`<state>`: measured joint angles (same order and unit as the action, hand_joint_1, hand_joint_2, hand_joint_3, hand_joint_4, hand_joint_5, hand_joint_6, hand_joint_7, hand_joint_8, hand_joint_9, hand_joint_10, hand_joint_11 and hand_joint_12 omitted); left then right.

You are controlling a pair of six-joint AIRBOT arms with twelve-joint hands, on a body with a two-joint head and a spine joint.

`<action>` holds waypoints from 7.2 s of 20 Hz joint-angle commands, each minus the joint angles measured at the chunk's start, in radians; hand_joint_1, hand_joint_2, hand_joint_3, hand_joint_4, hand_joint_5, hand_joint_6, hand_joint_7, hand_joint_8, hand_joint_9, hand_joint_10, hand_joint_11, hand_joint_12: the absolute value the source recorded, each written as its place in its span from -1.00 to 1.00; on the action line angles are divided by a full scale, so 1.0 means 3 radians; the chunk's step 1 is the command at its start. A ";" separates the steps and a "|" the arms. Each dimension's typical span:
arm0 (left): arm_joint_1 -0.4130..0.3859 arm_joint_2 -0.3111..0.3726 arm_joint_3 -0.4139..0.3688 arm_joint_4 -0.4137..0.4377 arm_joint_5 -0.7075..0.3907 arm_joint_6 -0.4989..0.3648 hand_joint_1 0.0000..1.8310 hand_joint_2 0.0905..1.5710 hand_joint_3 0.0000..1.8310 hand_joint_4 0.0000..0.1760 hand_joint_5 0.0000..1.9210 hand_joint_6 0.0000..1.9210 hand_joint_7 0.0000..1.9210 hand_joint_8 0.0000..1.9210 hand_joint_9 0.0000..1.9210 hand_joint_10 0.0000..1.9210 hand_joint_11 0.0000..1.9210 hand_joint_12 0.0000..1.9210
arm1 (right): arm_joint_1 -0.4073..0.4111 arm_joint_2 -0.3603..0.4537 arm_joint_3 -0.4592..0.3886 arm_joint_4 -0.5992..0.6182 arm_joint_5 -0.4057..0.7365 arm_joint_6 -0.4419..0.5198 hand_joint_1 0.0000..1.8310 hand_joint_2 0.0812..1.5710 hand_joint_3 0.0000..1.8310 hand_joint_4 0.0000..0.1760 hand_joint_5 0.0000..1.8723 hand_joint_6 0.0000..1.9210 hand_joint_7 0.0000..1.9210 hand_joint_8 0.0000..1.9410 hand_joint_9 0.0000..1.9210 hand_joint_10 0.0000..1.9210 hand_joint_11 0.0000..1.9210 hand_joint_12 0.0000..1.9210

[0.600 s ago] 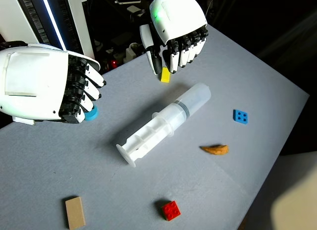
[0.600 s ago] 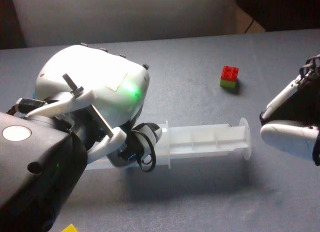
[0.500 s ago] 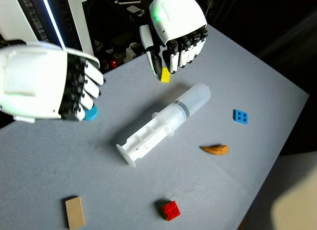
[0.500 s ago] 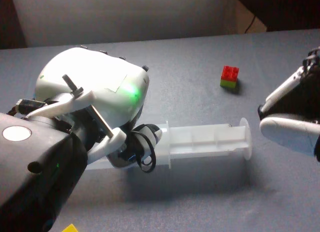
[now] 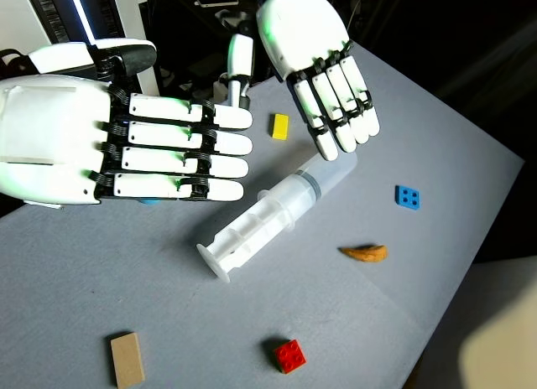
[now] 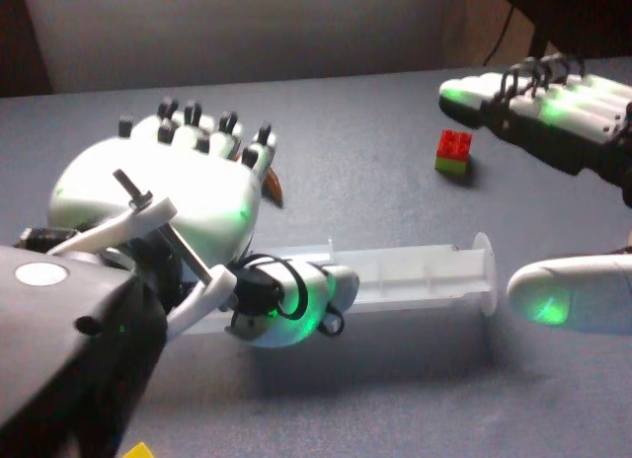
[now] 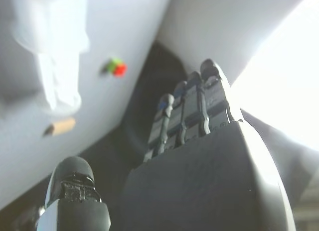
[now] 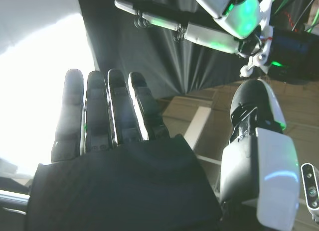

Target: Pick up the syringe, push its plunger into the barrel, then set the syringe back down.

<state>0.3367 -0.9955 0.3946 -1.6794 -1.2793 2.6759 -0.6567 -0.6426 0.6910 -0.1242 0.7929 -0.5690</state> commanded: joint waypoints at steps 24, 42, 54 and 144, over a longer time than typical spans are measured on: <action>0.0508 -0.0972 0.0829 0.0270 -0.0614 -0.0072 -0.39 0.30 -1.00 -1.00 -1.00 -1.00 -1.00 -1.00 -1.00 -1.00 -1.00 -1.00 | 0.0058 -0.0266 0.0233 0.1154 0.0092 -0.1329 -1.00 0.32 -1.00 -1.00 -0.99 -1.00 -0.96 -1.00 -0.95 -1.00 -1.00 -0.66; 0.0845 -0.1353 0.1236 0.0720 -0.0757 -0.0175 -0.37 0.28 -1.00 -1.00 -1.00 -1.00 -1.00 -1.00 -1.00 -1.00 -1.00 -1.00 | -0.0056 -0.0322 0.0138 0.1364 0.0429 -0.1354 -1.00 0.32 -1.00 -1.00 -0.97 -1.00 -0.95 -1.00 -0.93 -1.00 -1.00 -0.63; 0.0926 -0.1460 0.1521 0.0768 -0.0601 -0.0175 -0.40 0.29 -1.00 -1.00 -1.00 -1.00 -1.00 -1.00 -1.00 -1.00 -1.00 -1.00 | -0.0090 -0.0336 0.0133 0.1336 0.0480 -0.1232 -1.00 0.33 -1.00 -1.00 -0.95 -1.00 -0.92 -1.00 -0.92 -1.00 -1.00 -0.58; 0.0245 -0.0279 0.1071 0.0973 0.0900 0.0873 0.61 0.52 -1.00 -1.00 -0.28 0.35 -0.28 0.25 -0.20 0.36 -0.36 0.86 | -0.0747 -0.0134 -0.0571 0.2481 0.1353 0.0664 -0.97 0.34 -1.00 -1.00 -0.91 -1.00 -0.90 -1.00 -0.90 -1.00 -1.00 -0.64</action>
<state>0.4255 -1.0836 0.7193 -1.4853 -0.9489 2.9238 -0.8940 -0.6842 0.5198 0.6594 1.0966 -0.3798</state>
